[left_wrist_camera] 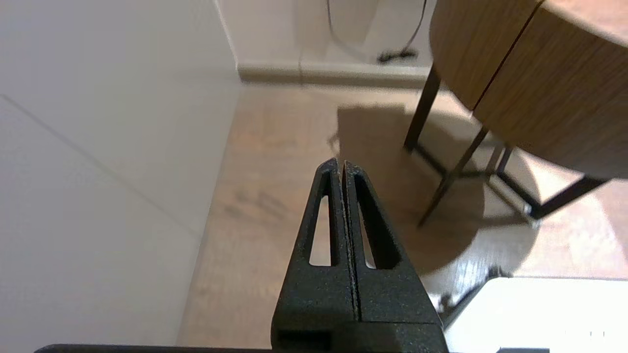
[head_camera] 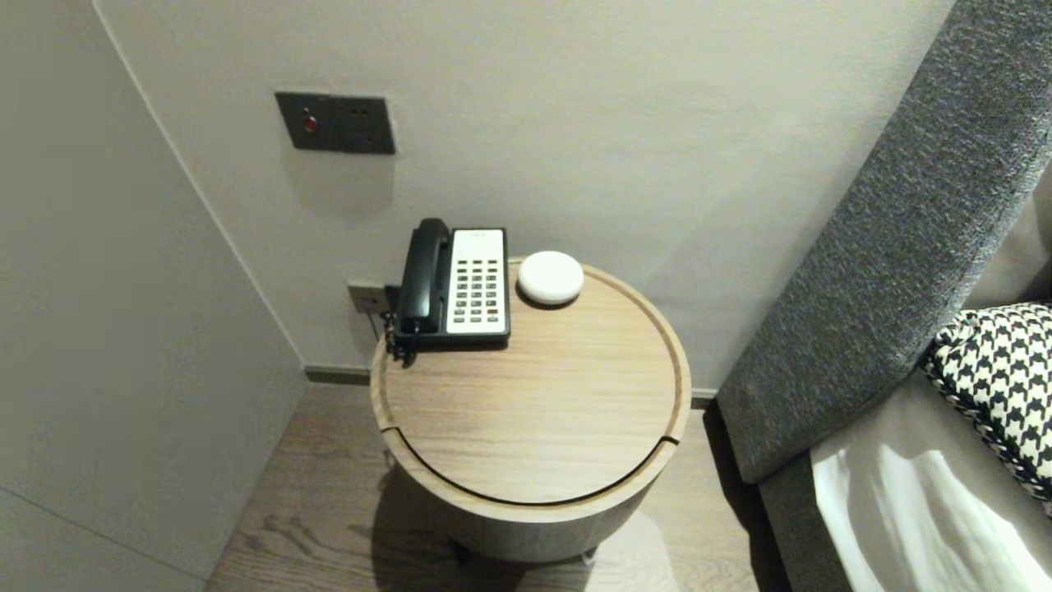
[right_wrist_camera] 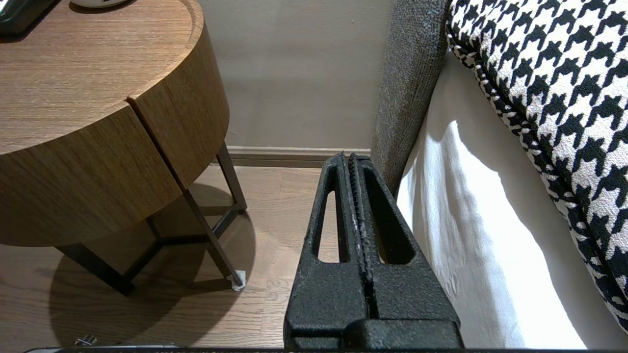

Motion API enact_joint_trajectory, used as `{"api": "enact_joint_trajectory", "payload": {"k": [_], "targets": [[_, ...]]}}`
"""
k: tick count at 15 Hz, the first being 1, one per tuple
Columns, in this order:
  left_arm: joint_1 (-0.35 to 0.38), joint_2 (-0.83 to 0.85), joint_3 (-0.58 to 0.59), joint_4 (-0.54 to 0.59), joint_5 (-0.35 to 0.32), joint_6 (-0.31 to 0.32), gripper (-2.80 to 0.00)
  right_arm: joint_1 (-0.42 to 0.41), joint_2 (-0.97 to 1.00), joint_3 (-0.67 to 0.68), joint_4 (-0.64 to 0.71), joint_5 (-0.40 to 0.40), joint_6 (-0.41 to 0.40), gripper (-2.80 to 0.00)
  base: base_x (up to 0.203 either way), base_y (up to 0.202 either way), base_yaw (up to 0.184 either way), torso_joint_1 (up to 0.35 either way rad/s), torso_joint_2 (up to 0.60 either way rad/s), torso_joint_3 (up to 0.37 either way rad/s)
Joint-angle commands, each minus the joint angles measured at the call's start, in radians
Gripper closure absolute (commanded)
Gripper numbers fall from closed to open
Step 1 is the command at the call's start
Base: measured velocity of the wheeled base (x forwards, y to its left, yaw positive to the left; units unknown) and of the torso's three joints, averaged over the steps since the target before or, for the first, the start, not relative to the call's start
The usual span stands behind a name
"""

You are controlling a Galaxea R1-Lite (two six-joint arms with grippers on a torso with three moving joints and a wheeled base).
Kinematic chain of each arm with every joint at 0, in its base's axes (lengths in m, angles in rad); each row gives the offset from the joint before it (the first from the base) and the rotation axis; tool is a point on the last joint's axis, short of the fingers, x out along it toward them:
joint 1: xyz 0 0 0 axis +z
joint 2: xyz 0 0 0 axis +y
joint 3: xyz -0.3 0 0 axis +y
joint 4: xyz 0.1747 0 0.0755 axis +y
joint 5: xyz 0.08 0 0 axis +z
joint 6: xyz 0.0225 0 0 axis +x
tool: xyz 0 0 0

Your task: Open the nightstand drawer

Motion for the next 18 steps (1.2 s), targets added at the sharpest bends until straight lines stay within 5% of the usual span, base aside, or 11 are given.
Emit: {"api": "enact_joint_trajectory", "payload": {"k": [1, 16, 18], "targets": [[-0.004, -0.12, 0.0, 0.003, 0.0, 0.002, 0.0, 0.002, 0.001, 0.04, -0.001, 0.0, 0.0, 0.0, 0.0, 0.0, 0.0, 0.0, 0.0, 0.0], [-0.009, -0.19, 0.004, -0.003, 0.017, -0.026, 0.0, 0.0, -0.002, 0.034, 0.016, -0.002, -0.006, 0.0, 0.0, 0.0, 0.0, 0.0, 0.0, 0.0], [-0.009, -0.19, 0.004, -0.005, 0.017, -0.026, 0.0, 0.0, -0.001, 0.03, 0.019, 0.008, -0.076, 0.0, 0.0, 0.0, 0.0, 0.0, 0.0, 0.0]]}}
